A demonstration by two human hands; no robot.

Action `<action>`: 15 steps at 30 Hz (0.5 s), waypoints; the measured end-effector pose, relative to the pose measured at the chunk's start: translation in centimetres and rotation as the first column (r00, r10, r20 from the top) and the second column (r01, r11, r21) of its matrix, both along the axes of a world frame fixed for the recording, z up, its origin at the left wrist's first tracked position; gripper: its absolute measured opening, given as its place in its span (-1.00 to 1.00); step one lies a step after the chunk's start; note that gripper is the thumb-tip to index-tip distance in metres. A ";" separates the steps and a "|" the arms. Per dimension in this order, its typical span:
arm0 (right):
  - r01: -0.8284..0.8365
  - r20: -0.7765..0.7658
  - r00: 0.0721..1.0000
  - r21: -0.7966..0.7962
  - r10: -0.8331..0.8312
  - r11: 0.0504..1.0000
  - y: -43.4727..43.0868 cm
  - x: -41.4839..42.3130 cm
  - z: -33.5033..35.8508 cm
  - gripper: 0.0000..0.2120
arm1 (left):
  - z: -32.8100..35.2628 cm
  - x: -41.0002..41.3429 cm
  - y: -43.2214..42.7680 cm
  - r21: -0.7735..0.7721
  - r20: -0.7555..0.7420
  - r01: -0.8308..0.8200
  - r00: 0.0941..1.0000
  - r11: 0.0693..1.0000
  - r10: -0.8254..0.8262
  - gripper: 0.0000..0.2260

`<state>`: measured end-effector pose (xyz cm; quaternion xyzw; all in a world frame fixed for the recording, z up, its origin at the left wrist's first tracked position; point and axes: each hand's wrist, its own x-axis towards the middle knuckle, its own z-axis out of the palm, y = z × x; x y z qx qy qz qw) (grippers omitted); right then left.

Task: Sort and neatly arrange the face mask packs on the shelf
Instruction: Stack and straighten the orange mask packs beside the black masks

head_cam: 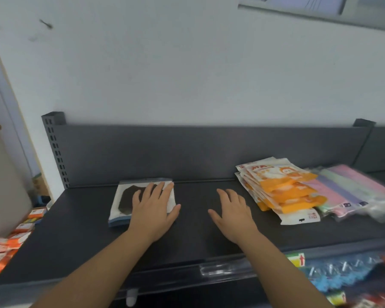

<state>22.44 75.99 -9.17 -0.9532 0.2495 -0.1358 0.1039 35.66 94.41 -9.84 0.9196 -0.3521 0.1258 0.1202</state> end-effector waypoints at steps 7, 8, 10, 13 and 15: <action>-0.049 0.080 0.995 -0.087 0.056 0.995 -7.0 -4.2 1.1 -0.37 | -0.7 -5.4 -8.2 0.007 -0.055 -0.031 0.998 1.000 0.031 -0.24; -0.045 0.087 0.995 -0.083 0.052 0.996 -8.2 -4.8 1.1 -0.38 | -0.8 -5.9 -9.3 0.018 -0.064 -0.039 0.997 0.999 0.040 -0.26; -0.065 0.093 0.993 -0.085 0.073 0.994 -10.5 -6.0 0.9 -0.40 | -1.1 -6.9 -11.4 0.035 -0.096 -0.062 0.993 0.997 0.065 -0.35; -0.181 0.138 0.972 -0.069 0.189 0.981 -12.7 -7.6 0.6 -0.46 | -1.6 -8.4 -13.5 0.046 -0.119 -0.092 0.988 0.995 0.097 -0.39; -0.259 0.195 0.944 -0.059 0.265 0.964 -13.5 -8.4 0.7 -0.52 | -1.7 -9.1 -14.5 0.055 -0.126 -0.096 0.987 0.994 0.102 -0.40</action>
